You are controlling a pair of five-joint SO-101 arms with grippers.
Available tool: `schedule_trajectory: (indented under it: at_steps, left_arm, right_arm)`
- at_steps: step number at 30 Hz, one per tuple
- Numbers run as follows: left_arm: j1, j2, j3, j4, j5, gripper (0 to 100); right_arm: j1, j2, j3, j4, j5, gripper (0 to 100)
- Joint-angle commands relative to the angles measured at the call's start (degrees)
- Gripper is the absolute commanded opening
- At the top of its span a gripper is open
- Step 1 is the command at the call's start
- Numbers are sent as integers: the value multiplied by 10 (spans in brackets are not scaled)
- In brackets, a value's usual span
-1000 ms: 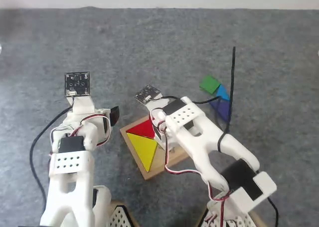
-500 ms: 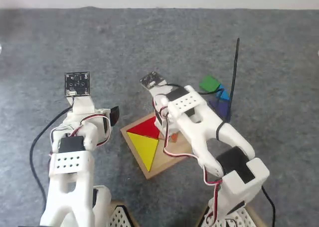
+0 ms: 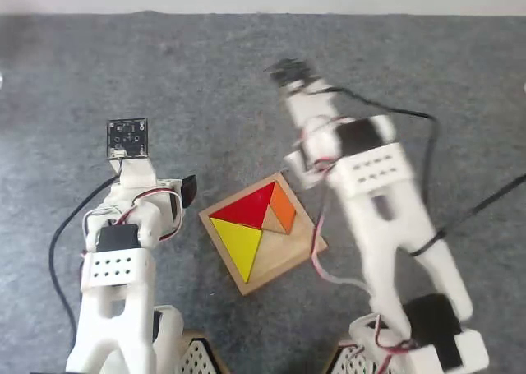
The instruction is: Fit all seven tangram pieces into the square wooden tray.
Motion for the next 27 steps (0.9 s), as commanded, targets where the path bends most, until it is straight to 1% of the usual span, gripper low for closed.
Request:
schedule_trajectory:
  at_steps: [1, 4, 8, 10, 16, 20, 27]
  left_arm:
    - [-1, -15, -7, -10, -7, 273]
    - [-1, -15, -7, -10, -8, 273]
    - [-1, -15, -6, -11, -9, 273]
    - [-1, -15, -6, -11, -11, 273]
    - [0, -15, -6, -11, -11, 273]
    - [0, -15, -6, -9, -11, 273]
    - [0, -15, -6, -9, -11, 273]
  right_arm:
    - [71, 38, -24, -48, 81, 367]
    - [87, 148, -62, -86, 170, 396]
    - [89, 278, -147, -91, 240, 509]
    - [89, 328, -187, -91, 251, 529]
    - [92, 444, -290, -95, 254, 509]
    - [112, 501, -360, -95, 254, 523]
    - [133, 582, -423, -90, 295, 525]
